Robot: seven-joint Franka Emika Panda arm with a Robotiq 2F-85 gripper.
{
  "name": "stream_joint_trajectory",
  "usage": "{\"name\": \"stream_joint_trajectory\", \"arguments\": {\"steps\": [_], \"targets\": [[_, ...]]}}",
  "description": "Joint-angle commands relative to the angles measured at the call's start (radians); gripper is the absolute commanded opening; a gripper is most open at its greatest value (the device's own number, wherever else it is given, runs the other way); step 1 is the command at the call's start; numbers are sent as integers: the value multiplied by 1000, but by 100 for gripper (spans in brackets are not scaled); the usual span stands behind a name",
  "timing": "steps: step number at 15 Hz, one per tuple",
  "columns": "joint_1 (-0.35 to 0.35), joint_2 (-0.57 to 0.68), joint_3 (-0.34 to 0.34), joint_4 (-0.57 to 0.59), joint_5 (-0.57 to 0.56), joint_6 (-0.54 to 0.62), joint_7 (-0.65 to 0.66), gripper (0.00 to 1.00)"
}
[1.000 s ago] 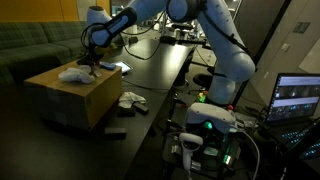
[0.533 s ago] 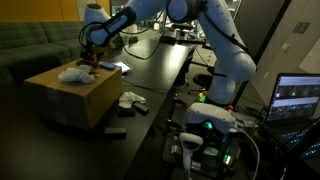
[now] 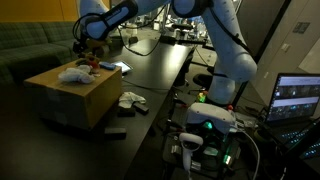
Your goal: Put the white towel on the table, then the blue sponge on the box, the right duster on the table, the moose doll on the box, the duster on the table, the turnip plushie on the box, the plastic on the table and finally the first left duster on the box
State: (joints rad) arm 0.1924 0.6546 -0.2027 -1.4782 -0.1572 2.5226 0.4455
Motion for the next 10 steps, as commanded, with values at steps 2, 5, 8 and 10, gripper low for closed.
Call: {"name": "stream_joint_trajectory", "arguments": {"steps": [2, 5, 8, 10], "targets": [[15, -70, 59, -100, -3, 38, -26, 100], [16, -72, 101, -134, 4, 50, -52, 100], [8, -51, 139, -148, 19, 53, -90, 100], [2, -47, 153, -164, 24, 55, -114, 100]]}}
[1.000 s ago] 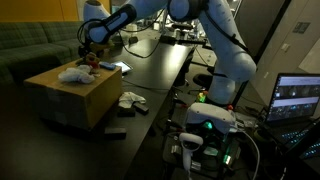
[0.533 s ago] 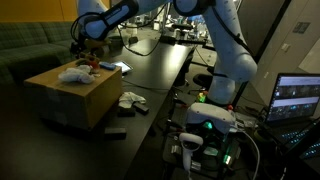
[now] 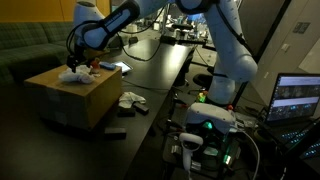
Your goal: Put the white towel on the table, then the blue sponge on the box, the right duster on the table, the moose doll on the box, the duster on the table, the turnip plushie on the box, the plastic on the table and finally the first left duster on the box
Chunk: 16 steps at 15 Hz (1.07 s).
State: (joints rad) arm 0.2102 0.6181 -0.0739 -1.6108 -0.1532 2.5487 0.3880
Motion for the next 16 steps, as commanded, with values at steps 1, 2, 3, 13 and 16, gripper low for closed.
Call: {"name": "stream_joint_trajectory", "arguments": {"steps": [1, 2, 3, 13, 16], "targets": [[-17, 0, 24, -32, 18, 32, -65, 100], [-17, 5, 23, -34, 16, 33, -73, 100], [-18, 14, 21, -34, 14, 36, -80, 100], [-60, 96, 28, 8, 29, 50, -162, 100], [-67, 110, 31, 25, 35, 49, -178, 100]]}}
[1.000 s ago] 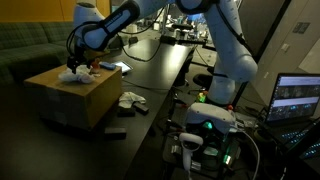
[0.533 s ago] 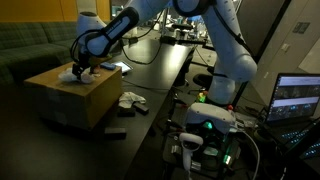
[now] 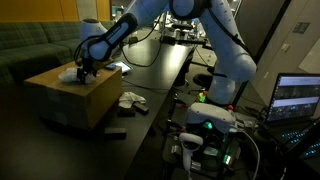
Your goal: Put the white towel on the table, then the blue sponge on the box, the right duster on the table, the moose doll on the box, the duster on the table, the turnip plushie on the box, the plastic on the table and finally the first left duster on the box
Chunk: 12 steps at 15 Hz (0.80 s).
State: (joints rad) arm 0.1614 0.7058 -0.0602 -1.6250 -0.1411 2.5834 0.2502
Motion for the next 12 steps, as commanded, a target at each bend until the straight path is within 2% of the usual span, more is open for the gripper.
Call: {"name": "stream_joint_trajectory", "arguments": {"steps": [1, 4, 5, 6, 12], "targets": [[-21, 22, 19, 41, 26, 15, -46, 100], [-26, 24, 23, 48, 33, 19, -56, 100], [-28, 24, 25, 50, 35, 18, -62, 90], [-29, 24, 27, 51, 35, 20, -65, 73], [-29, 10, 35, 40, 34, 10, -87, 27]]}}
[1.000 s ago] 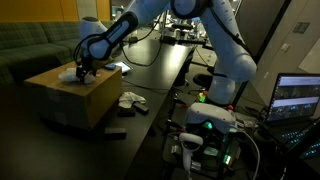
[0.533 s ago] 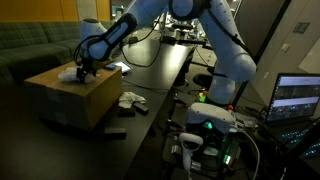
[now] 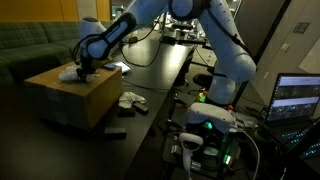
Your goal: Put the white towel on the table, then the blue sponge on the box, the right duster on the table, the moose doll on the box, the duster on the table, the turnip plushie on the box, the plastic on the table and finally the first left duster on the box
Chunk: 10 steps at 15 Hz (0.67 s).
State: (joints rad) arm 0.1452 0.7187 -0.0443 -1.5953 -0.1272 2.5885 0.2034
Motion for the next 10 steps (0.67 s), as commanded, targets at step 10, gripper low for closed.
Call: {"name": "stream_joint_trajectory", "arguments": {"steps": [10], "targets": [[-55, -117, 91, -85, 62, -44, -167, 11]]}}
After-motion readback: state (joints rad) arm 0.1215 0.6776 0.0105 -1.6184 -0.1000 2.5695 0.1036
